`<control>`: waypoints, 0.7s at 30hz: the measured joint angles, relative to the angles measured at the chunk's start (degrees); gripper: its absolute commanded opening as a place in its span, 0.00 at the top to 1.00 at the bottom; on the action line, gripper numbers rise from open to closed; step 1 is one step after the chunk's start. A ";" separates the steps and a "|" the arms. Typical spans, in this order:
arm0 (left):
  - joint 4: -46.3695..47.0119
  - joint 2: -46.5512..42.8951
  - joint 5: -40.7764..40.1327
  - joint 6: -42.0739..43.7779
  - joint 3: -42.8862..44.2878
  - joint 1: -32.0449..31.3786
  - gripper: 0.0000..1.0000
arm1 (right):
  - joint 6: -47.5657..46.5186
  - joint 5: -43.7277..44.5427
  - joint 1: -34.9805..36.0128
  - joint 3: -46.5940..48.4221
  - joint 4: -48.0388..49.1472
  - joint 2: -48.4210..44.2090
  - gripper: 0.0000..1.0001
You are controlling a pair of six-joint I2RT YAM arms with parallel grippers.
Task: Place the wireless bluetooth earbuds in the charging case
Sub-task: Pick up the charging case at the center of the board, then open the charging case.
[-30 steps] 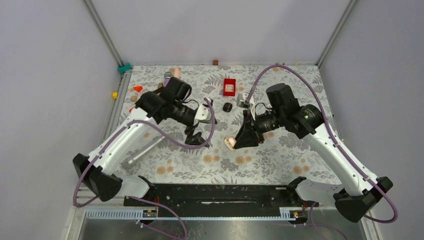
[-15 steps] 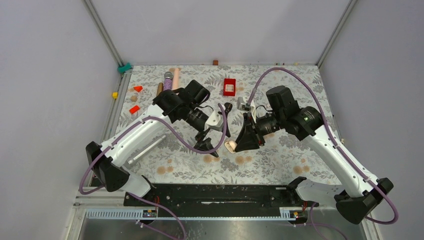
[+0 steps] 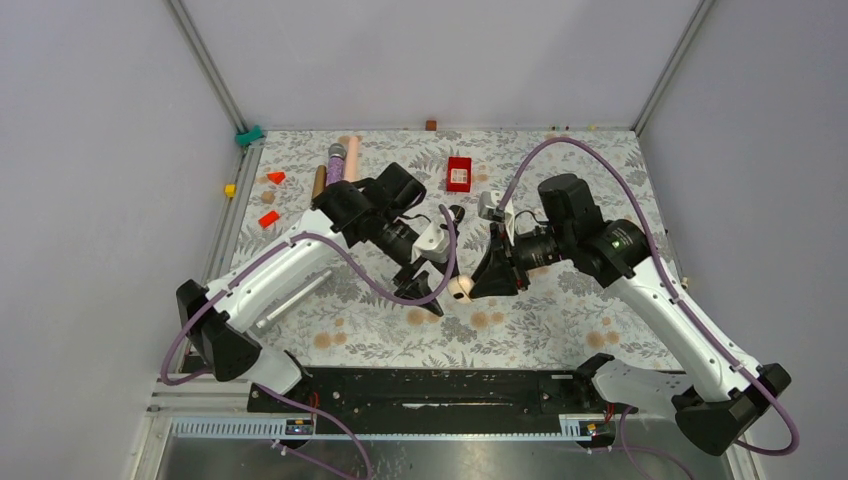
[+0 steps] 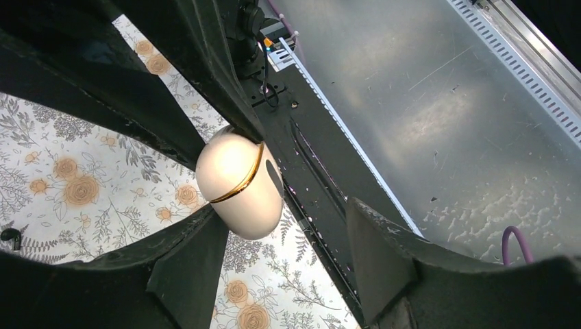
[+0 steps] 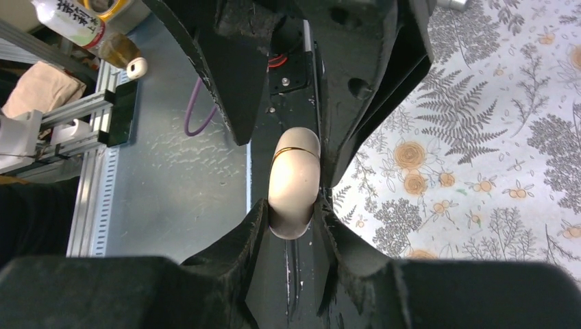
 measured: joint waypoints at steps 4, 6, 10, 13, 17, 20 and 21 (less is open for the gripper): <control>0.17 0.94 0.04 -0.33 0.00 -0.33 0.38 | 0.68 1.79 -0.22 -1.07 1.09 -1.40 0.77; 0.50 1.31 -0.02 -0.96 0.00 -0.44 0.38 | 1.18 2.64 -0.22 -1.57 1.77 -2.12 0.77; 3.63 1.88 -0.22 -5.88 0.00 -0.63 0.37 | 1.75 4.42 -0.28 -2.19 3.13 -2.95 0.78; 5.79 2.67 -0.33 -9.46 0.02 -0.68 0.38 | 1.99 6.03 -0.28 -2.56 4.37 -3.21 0.78; 7.96 3.87 -0.33 -13.14 0.02 -0.72 0.48 | 2.25 7.80 -0.33 -3.54 5.51 -3.82 0.77; 9.31 4.31 -0.46 -14.38 0.02 -0.74 0.57 | 2.49 8.35 -0.33 -3.78 5.77 -4.42 0.77; 9.77 4.37 -0.52 -14.60 0.02 -0.72 0.60 | 2.54 8.44 -0.33 -3.87 5.81 -4.61 0.77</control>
